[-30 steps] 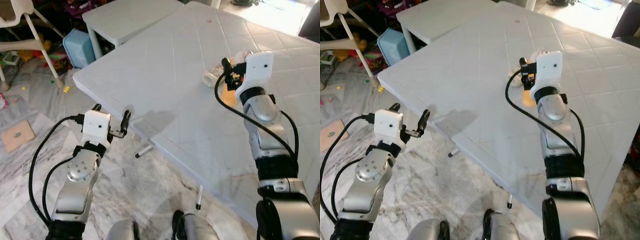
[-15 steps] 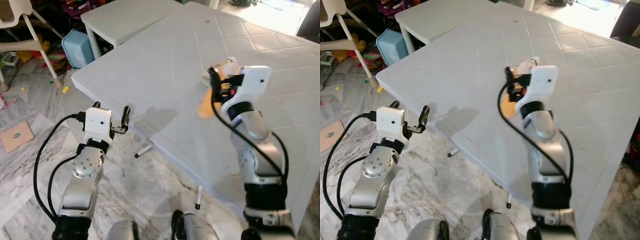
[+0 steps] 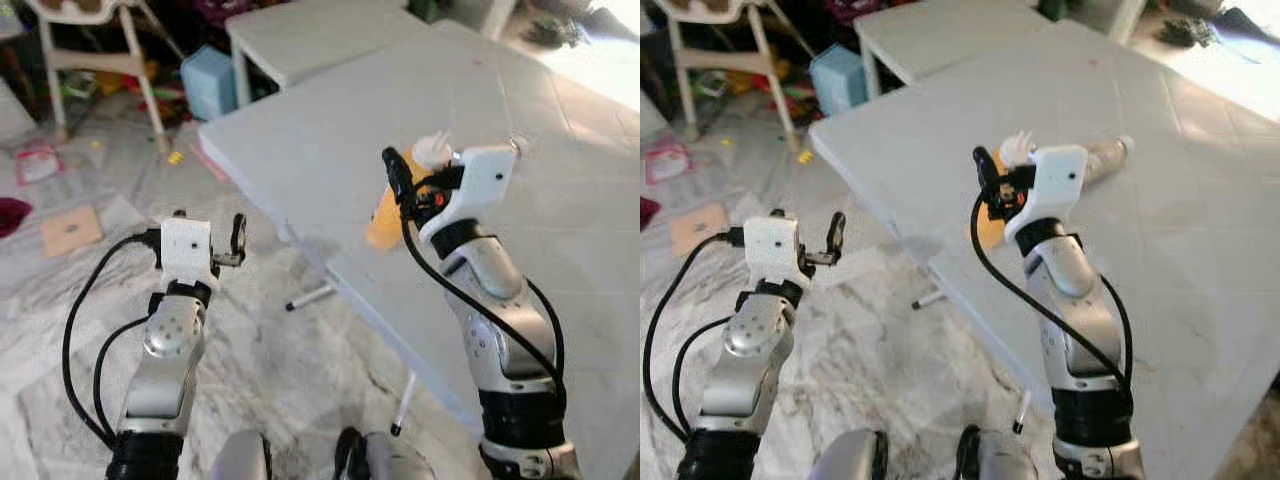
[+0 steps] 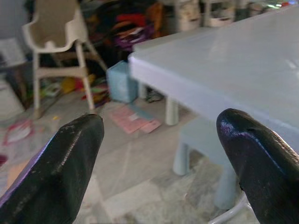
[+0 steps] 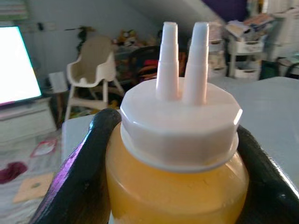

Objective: Restocking fridge

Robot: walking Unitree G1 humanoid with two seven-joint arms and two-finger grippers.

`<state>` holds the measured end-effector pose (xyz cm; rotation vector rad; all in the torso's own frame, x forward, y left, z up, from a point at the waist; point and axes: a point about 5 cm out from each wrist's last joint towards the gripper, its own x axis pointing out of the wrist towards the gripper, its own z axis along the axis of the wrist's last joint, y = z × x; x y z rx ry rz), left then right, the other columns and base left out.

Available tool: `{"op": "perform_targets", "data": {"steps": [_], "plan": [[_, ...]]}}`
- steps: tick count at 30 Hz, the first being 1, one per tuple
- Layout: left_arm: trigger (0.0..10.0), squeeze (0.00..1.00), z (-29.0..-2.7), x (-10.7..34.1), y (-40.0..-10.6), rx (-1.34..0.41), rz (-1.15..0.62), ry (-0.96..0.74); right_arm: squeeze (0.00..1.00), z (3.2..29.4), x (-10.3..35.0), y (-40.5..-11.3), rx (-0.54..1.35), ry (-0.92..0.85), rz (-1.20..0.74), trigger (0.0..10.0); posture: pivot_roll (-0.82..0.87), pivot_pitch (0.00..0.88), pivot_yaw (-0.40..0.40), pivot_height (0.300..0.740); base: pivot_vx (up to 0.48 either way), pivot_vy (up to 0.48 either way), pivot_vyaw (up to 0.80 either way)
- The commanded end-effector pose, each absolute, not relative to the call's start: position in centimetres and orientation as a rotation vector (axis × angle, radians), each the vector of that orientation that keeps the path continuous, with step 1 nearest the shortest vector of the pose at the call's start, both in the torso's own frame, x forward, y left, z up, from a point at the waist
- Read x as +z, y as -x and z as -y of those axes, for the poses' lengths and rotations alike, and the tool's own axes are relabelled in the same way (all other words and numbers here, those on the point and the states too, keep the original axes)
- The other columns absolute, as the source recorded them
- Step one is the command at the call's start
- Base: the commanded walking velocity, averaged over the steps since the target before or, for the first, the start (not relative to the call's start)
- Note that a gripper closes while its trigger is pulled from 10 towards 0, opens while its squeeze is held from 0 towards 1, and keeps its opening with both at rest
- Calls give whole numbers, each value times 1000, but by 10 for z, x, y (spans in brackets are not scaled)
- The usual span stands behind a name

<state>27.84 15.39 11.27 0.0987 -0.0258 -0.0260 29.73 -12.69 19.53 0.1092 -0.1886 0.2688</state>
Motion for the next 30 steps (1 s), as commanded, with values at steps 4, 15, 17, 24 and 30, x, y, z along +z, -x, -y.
{"op": "perform_targets", "data": {"steps": [4,15,17,24,30], "plan": [[10000,0,-153,115,-282,-24,34,-123,0,122,196,-293,285,-118,194,10000,-6,60,-30,740,0,390,800],[10000,0,-163,118,-289,13,58,-154,0,124,182,-292,276,-86,185,10000,12,12,-31,740,0,425,202],[10000,0,-170,117,-287,36,56,-178,0,130,175,-293,238,-76,177,10000,29,0,-26,740,0,480,0],[10000,0,-182,115,-283,71,66,-222,0,135,164,-292,195,-50,170,10000,45,0,-21,740,0,460,175],[10000,0,-186,117,-283,96,87,-255,0,132,157,-291,192,-53,162,10000,50,0,-21,740,0,0,800]]}}
